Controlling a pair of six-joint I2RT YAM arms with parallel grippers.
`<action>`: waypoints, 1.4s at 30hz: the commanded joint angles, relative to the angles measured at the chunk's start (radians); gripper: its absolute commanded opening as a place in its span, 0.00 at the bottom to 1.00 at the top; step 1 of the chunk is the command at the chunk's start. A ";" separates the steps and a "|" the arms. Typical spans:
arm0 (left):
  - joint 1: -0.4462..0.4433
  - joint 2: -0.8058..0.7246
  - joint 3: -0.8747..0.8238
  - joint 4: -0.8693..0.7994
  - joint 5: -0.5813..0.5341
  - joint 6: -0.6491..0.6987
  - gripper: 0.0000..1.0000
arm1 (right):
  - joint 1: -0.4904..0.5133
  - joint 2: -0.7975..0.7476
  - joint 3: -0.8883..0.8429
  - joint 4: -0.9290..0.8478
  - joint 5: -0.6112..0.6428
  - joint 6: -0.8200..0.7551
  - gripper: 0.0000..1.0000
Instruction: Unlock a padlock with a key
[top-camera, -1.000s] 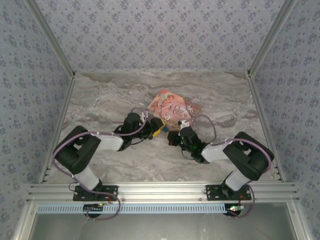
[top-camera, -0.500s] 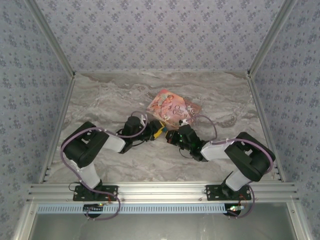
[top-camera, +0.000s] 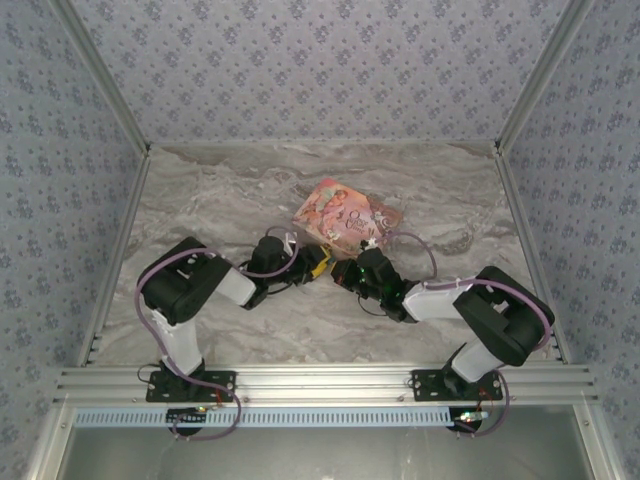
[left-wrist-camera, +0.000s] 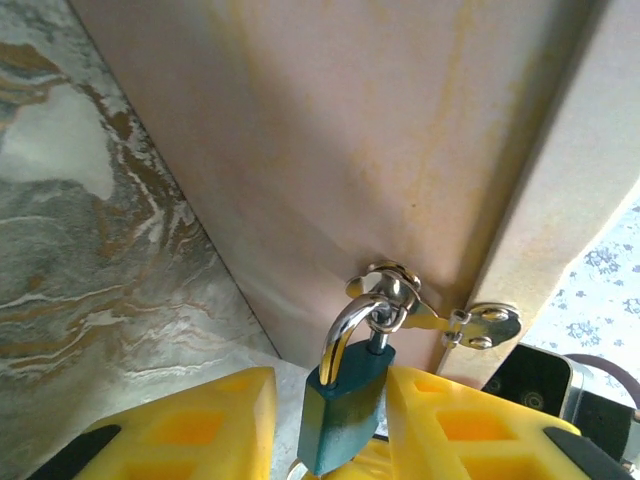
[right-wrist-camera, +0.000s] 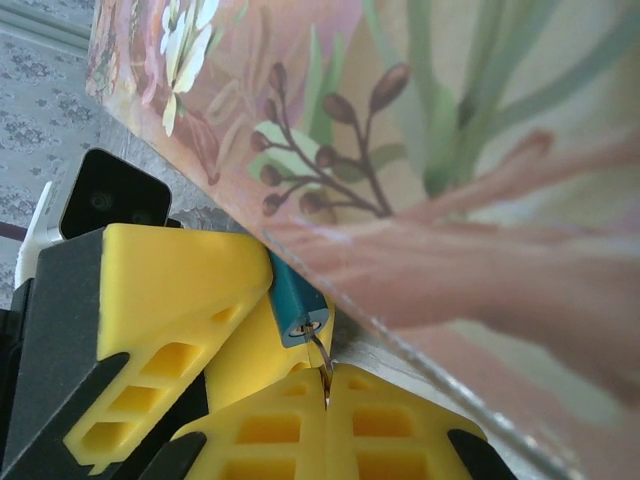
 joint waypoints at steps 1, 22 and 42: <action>-0.014 0.028 0.026 0.042 0.008 -0.011 0.32 | -0.002 -0.025 0.031 0.003 -0.024 0.043 0.00; -0.016 -0.024 0.050 -0.012 0.000 0.025 0.02 | 0.006 -0.230 0.038 -0.383 0.089 -0.165 0.39; -0.016 -0.178 0.136 -0.403 0.015 -0.155 0.00 | 0.130 -0.585 0.074 -0.609 0.310 -1.426 0.73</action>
